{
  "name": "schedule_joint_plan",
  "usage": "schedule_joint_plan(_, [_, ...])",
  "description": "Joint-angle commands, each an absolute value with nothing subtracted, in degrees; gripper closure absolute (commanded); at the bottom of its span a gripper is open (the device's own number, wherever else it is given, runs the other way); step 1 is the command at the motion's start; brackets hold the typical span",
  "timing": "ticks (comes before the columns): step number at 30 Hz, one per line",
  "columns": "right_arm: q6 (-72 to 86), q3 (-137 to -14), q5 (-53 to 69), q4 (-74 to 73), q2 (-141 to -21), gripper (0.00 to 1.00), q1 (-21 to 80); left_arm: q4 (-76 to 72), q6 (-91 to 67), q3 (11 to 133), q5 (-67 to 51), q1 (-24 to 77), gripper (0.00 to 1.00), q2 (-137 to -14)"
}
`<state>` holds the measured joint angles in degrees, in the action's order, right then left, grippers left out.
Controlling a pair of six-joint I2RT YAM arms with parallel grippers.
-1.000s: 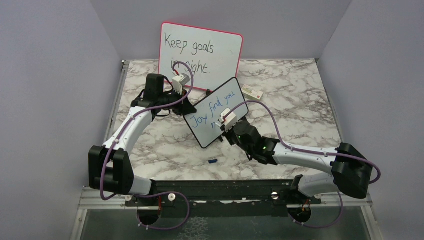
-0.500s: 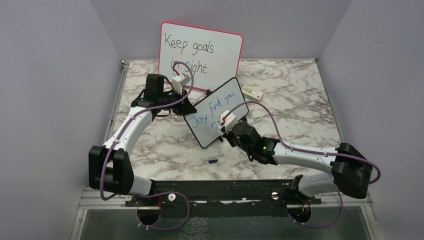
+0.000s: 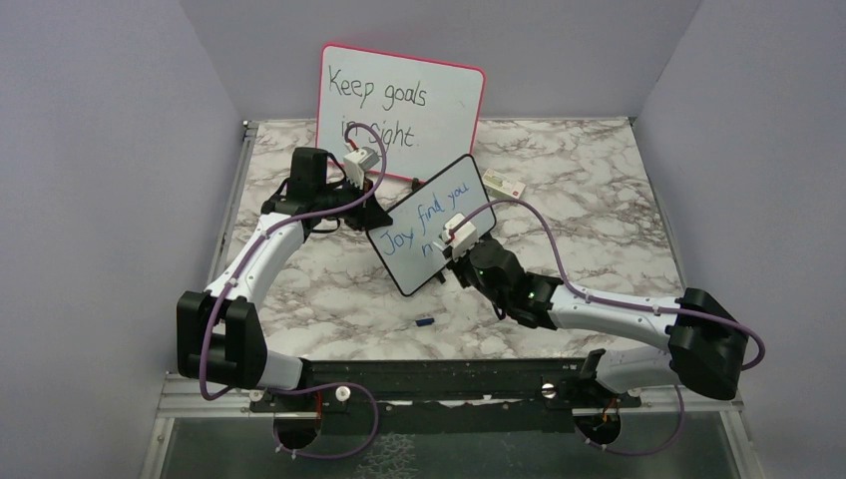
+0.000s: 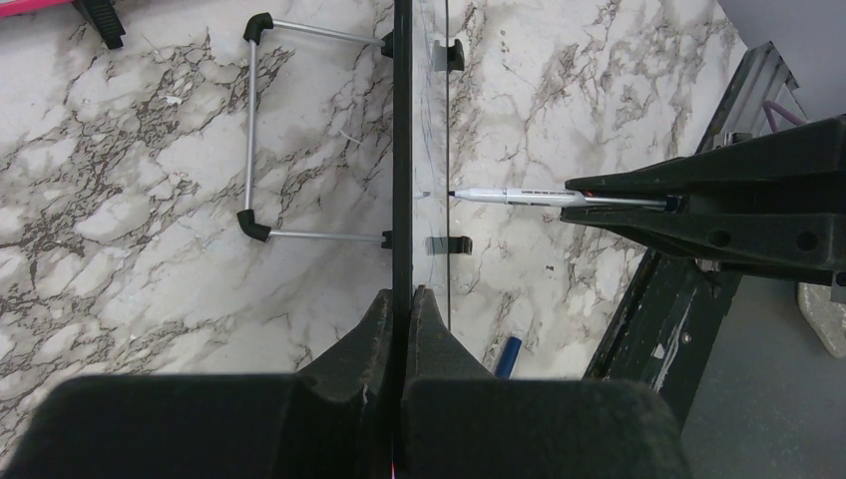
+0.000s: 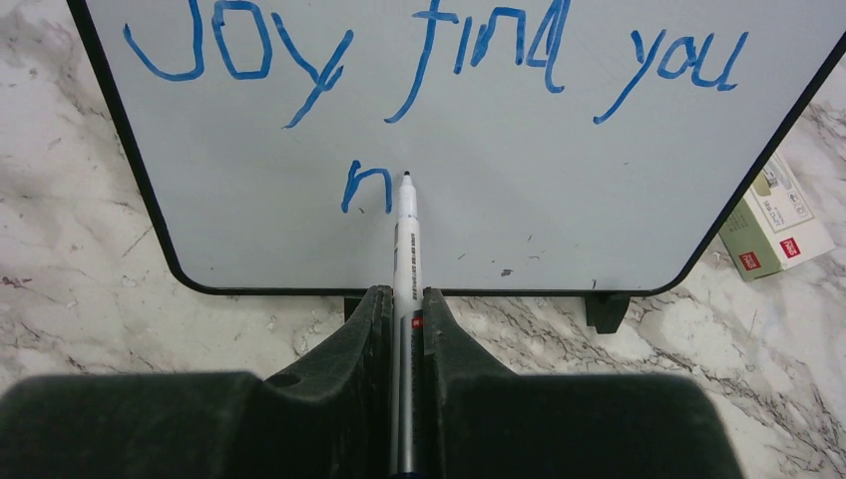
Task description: Write a sentence on the whiteboard
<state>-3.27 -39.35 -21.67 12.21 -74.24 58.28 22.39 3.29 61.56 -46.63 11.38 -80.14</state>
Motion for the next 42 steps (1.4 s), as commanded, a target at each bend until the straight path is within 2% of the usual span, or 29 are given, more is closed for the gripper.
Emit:
schedule_joint_plan(1, [-3.52,-40.78,-23.51,15.08,-74.41,1.00,57.93,24.87,6.81,60.65,-43.07,11.95,1.00,-79.99])
schedule_joint_plan(17, [-2.74,-40.87,-23.62,14.94,-76.13,1.00,57.24,24.87,6.78,60.64,-43.05,11.95,1.00,-80.08])
schedule_joint_plan(42, [-2.53,-40.02,-17.45,10.52,-75.55,1.00,57.13,24.96,6.77,60.73,-43.07,11.95,1.00,-80.03])
